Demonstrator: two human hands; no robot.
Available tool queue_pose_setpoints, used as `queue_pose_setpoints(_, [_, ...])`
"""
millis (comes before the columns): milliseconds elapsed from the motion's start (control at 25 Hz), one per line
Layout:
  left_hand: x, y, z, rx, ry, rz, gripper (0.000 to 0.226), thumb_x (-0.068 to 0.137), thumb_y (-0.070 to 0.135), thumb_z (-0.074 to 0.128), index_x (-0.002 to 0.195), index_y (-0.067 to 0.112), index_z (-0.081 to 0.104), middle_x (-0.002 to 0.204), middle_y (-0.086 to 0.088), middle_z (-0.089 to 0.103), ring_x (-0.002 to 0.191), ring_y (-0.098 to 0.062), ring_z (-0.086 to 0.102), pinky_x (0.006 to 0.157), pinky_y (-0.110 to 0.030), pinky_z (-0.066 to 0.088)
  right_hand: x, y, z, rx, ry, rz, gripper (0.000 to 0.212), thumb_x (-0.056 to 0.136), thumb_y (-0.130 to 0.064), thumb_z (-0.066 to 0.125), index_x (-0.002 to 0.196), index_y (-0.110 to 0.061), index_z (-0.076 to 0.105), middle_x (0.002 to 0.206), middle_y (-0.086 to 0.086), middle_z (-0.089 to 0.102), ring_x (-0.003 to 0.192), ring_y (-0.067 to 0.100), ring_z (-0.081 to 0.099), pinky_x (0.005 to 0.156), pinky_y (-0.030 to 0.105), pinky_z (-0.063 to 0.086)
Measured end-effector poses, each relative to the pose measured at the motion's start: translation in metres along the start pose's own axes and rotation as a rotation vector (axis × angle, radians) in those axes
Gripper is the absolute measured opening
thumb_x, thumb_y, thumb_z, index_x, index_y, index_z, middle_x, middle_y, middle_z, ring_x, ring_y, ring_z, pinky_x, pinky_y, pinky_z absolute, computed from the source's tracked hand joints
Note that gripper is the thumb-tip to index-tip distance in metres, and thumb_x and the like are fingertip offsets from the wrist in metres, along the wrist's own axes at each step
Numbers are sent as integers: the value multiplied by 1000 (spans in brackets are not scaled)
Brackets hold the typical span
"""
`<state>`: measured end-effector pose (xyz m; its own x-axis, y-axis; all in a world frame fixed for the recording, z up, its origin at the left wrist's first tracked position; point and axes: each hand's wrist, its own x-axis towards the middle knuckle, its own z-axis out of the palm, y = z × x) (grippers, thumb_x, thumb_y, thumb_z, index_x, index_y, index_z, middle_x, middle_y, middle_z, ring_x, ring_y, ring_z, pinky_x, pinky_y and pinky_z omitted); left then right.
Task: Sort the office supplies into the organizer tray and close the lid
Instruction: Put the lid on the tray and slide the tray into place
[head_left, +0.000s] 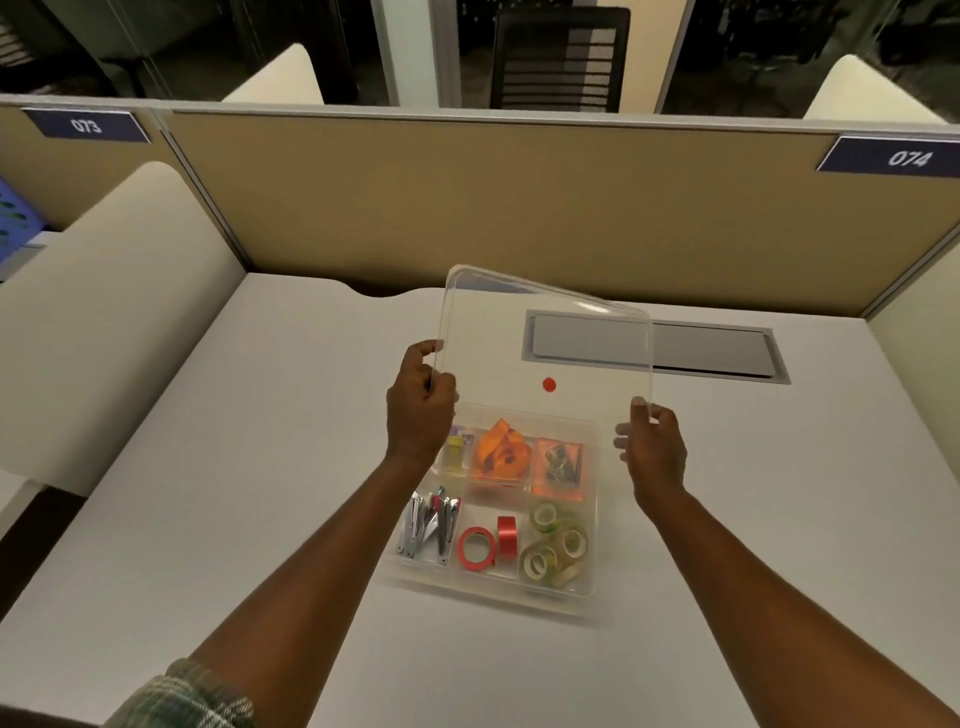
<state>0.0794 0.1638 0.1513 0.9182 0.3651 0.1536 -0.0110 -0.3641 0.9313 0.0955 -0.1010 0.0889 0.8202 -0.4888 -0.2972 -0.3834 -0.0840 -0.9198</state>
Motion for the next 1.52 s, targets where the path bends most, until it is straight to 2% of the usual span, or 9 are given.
queue_pose_setpoints(120, [-4, -36, 1, 194, 56, -55, 31, 90, 8, 52, 120, 13, 59, 71, -4, 54, 64, -18, 52, 65, -35, 47, -16, 26, -3, -85, -23, 46, 28, 98, -41, 54, 109, -15, 59, 95, 8, 72, 81, 23, 69, 84, 47, 57])
queue_pose_setpoints(240, [-15, -72, -1, 374, 25, -140, 35, 90, 9, 53, 125, 11, 59, 101, -12, 59, 90, -26, 60, 82, -36, 49, -34, 57, -8, -365, -35, -51, 27, 97, -34, 56, 107, -11, 64, 108, 10, 67, 103, 31, 63, 86, 37, 48])
queue_pose_setpoints(480, [-34, -111, -6, 590, -112, -276, 42, 89, 6, 49, 130, 5, 57, 115, -21, 54, 105, -38, 59, 89, -46, 53, -60, 91, -16, -587, -152, -106, 30, 96, -26, 59, 114, -2, 64, 107, 18, 65, 105, 36, 62, 89, 39, 48])
queue_pose_setpoints(720, [-31, -116, -7, 646, -115, -305, 43, 85, 5, 51, 127, 4, 59, 114, -23, 54, 106, -39, 58, 88, -50, 53, -70, 92, -15, -610, -197, -120, 40, 98, -26, 57, 132, -5, 58, 119, 16, 65, 112, 32, 62, 96, 38, 48])
queue_pose_setpoints(920, [-25, -124, -14, 617, -131, -392, 39, 86, 5, 53, 124, 5, 60, 120, -21, 53, 109, -37, 58, 90, -46, 52, -72, 91, -10, -625, -197, -165, 22, 97, -25, 59, 106, -6, 65, 95, 12, 65, 97, 30, 61, 81, 36, 47])
queue_pose_setpoints(1040, [-21, -130, -17, 592, -160, -429, 36, 85, 7, 55, 121, 7, 61, 122, -19, 57, 108, -35, 61, 91, -41, 50, -68, 90, -11, -631, -186, -151, 24, 98, -25, 57, 109, -6, 67, 96, 11, 68, 101, 29, 62, 83, 36, 47])
queue_pose_setpoints(1200, [-17, -132, -20, 575, -152, -468, 26, 80, 10, 59, 105, 6, 64, 105, -12, 66, 96, -28, 61, 74, -29, 42, -63, 87, -13, -544, -148, -33, 23, 98, -27, 56, 110, -12, 70, 102, 5, 73, 99, 25, 65, 81, 30, 46])
queue_pose_setpoints(1280, [-14, -132, -22, 578, -175, -495, 21, 78, 10, 58, 98, 7, 63, 95, -7, 66, 94, -27, 62, 71, -28, 42, -63, 85, -13, -506, -160, 28, 22, 96, -26, 57, 110, -14, 69, 101, 2, 73, 95, 23, 66, 84, 34, 51])
queue_pose_setpoints(1520, [10, -125, -8, 501, -153, -486, 27, 89, 21, 54, 107, 4, 65, 105, -10, 67, 104, -30, 63, 84, -33, 47, -55, 71, -6, -422, -123, 91, 27, 94, -35, 59, 114, -20, 67, 98, 0, 71, 95, 24, 68, 92, 46, 55])
